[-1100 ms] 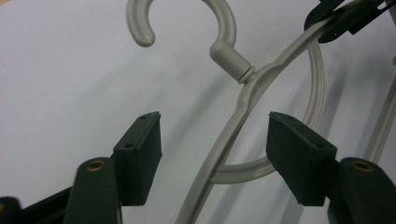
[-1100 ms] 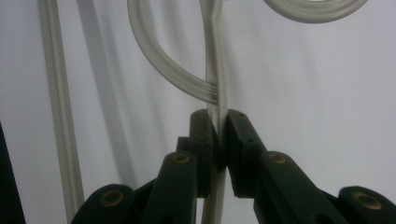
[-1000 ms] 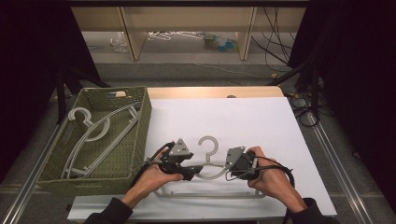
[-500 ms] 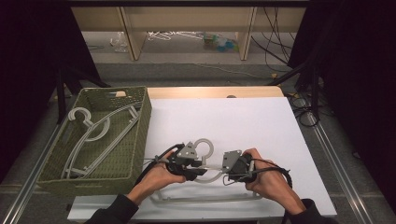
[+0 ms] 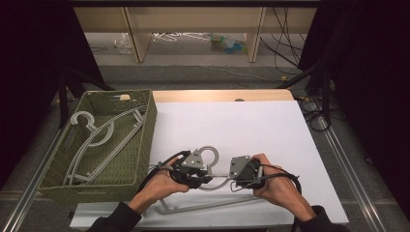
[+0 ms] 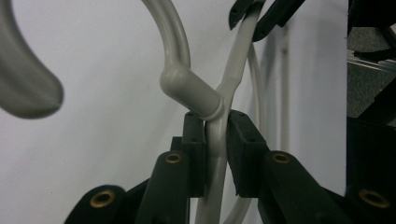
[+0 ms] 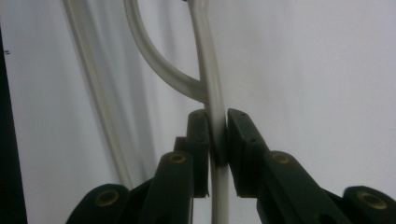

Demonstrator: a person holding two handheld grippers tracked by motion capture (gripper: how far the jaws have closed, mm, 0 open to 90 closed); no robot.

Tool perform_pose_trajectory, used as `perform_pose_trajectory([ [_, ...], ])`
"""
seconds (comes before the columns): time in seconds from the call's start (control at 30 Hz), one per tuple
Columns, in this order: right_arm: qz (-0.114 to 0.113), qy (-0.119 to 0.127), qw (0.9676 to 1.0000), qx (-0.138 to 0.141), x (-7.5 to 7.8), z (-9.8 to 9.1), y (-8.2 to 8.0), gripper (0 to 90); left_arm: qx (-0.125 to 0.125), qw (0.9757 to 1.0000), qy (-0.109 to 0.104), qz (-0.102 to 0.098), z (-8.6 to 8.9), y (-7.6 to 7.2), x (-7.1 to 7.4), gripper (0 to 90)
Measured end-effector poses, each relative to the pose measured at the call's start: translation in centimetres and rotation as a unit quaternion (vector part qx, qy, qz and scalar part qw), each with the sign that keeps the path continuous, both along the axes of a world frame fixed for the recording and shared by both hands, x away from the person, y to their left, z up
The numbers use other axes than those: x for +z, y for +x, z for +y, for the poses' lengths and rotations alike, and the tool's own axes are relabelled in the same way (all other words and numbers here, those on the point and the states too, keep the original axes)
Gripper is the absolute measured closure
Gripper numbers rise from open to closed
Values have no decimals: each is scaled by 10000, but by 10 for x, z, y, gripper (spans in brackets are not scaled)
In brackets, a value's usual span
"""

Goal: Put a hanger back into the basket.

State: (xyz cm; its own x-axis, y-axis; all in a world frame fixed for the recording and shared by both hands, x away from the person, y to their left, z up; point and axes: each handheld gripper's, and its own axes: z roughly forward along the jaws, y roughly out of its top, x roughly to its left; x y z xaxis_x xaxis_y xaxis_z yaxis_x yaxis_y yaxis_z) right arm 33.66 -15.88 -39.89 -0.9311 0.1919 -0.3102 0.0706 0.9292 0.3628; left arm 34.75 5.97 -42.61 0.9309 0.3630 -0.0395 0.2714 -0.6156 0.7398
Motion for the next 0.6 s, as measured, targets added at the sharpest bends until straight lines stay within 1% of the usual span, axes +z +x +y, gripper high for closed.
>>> perform_pose_trajectory([
  [0.03,-33,26,10000,-19,0,0,0,784,2,10000,18,-49,-1,-3,2,784],
  [0.07,-112,63,9999,-27,1,-1,1,774,-6,10000,35,-64,-1,-5,3,792],
  [0.1,-91,92,9999,-53,1,-2,1,769,-14,10000,64,-49,0,-8,5,797],
  [0.13,-98,124,9999,-30,2,-2,1,762,34,10000,31,-26,0,-10,6,798],
  [0.17,-114,174,9998,8,2,-3,2,757,64,10000,35,-41,0,-11,7,798],
  [0.2,-47,258,9996,-43,3,-3,1,754,71,9999,47,-60,2,-12,8,799],
  [0.23,-56,298,9995,-8,3,-3,1,744,89,9999,43,-91,3,-12,8,799],
  [0.27,-43,391,9992,-50,3,-3,2,724,113,9998,111,-107,5,-11,9,800],
  [0.3,-66,473,9988,-105,4,-2,2,703,172,9998,60,-97,6,-11,9,799],
  [0.33,-80,540,9984,-160,4,-2,2,673,240,9997,62,-60,7,-11,9,800],
  [0.37,-116,647,9976,-220,4,-2,2,619,243,9996,116,-86,9,-10,10,800],
  [0.4,-133,715,9968,-324,6,-2,3,577,309,9995,66,-91,9,-11,11,799],
  [0.43,-134,896,9949,-449,7,-3,2,550,270,9993,186,-178,12,-9,13,799],
  [0.47,-150,1063,9929,-509,9,-4,3,523,346,9993,90,-126,12,-10,13,800],
  [0.5,-115,1169,9915,-551,11,-6,4,497,405,9990,107,-144,14,-9,15,800],
  [0.53,-143,1286,9897,-614,13,-7,3,466,447,9988,123,-136,16,-9,17,800],
  [0.57,-213,1417,9872,-705,14,-8,3,437,521,9985,71,-127,17,-10,19,800],
  [0.6,-296,1528,9846,-801,16,-9,2,424,573,9982,76,-164,19,-10,20,799],
])
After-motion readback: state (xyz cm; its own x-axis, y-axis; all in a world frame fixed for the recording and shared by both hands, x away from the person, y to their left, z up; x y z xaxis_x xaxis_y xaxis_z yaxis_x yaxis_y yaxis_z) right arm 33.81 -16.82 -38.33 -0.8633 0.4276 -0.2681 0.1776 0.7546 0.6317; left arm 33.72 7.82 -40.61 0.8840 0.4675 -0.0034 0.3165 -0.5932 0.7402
